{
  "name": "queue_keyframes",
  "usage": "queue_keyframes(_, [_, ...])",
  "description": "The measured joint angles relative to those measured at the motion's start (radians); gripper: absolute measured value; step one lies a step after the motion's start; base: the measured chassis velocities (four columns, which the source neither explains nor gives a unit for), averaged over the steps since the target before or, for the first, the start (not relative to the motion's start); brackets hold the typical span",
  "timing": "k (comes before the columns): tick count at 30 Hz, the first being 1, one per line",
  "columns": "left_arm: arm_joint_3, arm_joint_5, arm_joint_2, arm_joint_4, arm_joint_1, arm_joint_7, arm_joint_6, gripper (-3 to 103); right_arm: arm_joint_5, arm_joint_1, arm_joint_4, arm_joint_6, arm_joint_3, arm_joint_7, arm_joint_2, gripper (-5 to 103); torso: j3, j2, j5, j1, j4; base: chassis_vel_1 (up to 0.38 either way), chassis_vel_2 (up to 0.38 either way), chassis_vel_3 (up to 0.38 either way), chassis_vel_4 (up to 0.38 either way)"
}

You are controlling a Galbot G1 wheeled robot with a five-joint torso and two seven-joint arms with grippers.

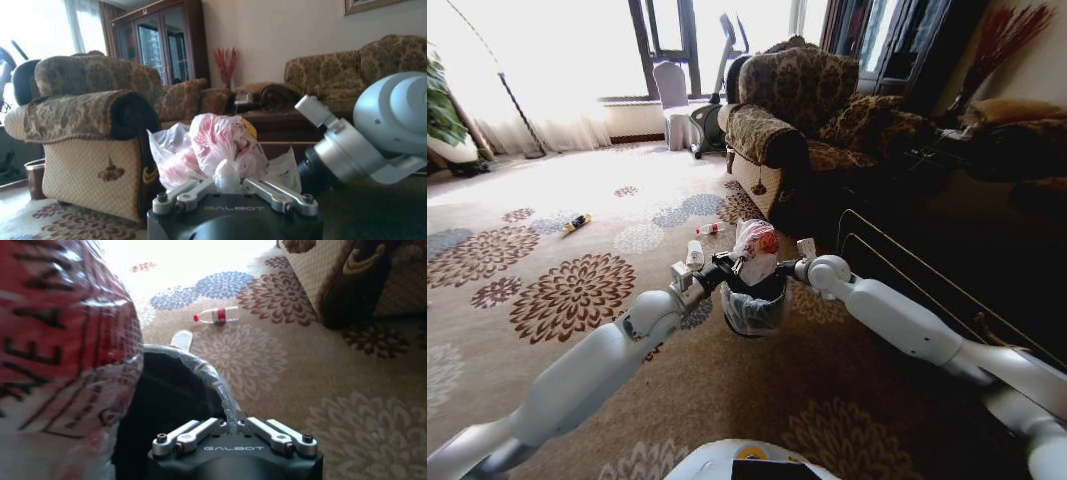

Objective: Pick up the trash from the ground and place it into the trash bin.

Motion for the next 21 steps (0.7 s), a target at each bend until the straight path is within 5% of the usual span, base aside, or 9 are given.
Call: queue_keyframes(21, [-0.038,-0.008,0.011,-0.012,0.039,0.121,-0.006,74,0.007,-0.023,0.021,-0.003,0.045,0.006,-0.010,2,0.000,0.000,0.0001,0.000,0.0000,0.000,0.000,0.000,0.000])
